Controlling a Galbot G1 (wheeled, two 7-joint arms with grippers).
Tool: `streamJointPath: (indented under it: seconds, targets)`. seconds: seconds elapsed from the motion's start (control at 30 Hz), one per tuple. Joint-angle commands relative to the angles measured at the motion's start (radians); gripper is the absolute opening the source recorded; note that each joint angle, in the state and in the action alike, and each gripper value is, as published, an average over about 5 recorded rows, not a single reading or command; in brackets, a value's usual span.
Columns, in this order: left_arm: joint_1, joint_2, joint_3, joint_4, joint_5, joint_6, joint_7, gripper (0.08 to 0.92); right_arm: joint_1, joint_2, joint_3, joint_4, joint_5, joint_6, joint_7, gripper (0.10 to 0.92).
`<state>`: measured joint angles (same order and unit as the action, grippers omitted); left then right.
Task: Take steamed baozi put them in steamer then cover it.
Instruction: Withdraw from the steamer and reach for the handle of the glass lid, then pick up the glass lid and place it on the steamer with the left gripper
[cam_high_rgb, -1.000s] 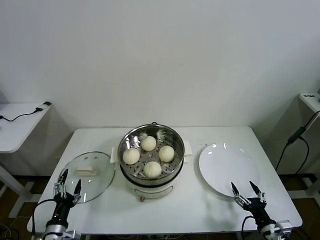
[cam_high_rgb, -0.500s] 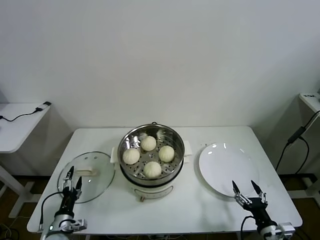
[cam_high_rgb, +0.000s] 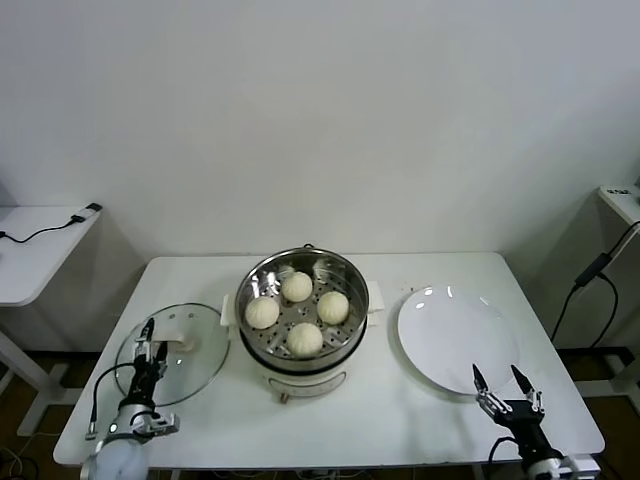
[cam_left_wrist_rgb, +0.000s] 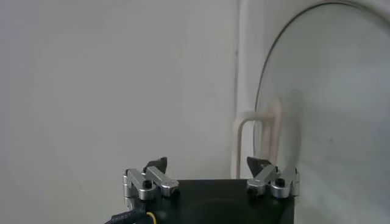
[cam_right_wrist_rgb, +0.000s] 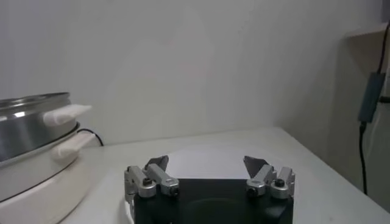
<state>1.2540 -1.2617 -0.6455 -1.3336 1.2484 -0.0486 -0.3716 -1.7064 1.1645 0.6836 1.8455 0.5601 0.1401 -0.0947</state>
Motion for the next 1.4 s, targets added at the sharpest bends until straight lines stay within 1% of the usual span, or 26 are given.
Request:
streamJointPath:
  seconds: [0.03,0.13,0.2,0.7,0.8,0.9,0.97,1.17,1.27,1.4]
  targets:
    - [-0.062,0.004,0.013,0.063,0.015,0.003,-0.006,0.799,-0.013,0.008,0.006,0.005,-0.003,0.003,0.001,0.823]
    - [-0.067,0.006,0.011,0.074,0.019,-0.002,-0.006,0.714,-0.014,0.014,0.006,0.007,-0.005,0.003,0.002,0.823]
    - [-0.067,0.010,0.010,0.084,0.023,-0.008,-0.007,0.636,-0.012,0.016,0.005,0.006,-0.005,0.002,0.002,0.823]
    - [-0.059,0.023,0.009,0.142,0.023,-0.080,-0.037,0.204,-0.006,0.020,0.003,0.009,-0.007,-0.003,0.002,0.823]
    - [-0.056,0.027,0.006,0.135,0.018,-0.083,-0.037,0.146,-0.006,0.021,0.003,0.011,-0.007,-0.004,0.002,0.823]
    - [-0.044,0.031,0.001,0.100,-0.003,-0.079,-0.028,0.138,-0.005,0.021,0.002,0.013,-0.009,-0.006,0.001,0.823]
    - [-0.030,0.034,-0.003,0.056,-0.034,-0.072,-0.018,0.138,-0.005,0.021,0.001,0.014,-0.010,-0.007,0.000,0.823]
    - [0.038,0.060,-0.032,-0.169,-0.141,-0.016,0.052,0.138,-0.007,0.023,0.001,0.035,-0.027,-0.024,0.019,0.823]
    - [0.085,0.098,-0.056,-0.301,-0.226,0.057,0.127,0.138,-0.007,0.025,0.005,0.043,-0.070,-0.052,0.053,0.823]
    - [0.155,0.168,-0.088,-0.498,-0.353,0.234,0.270,0.138,-0.003,0.027,0.007,0.039,-0.133,-0.081,0.087,0.823]
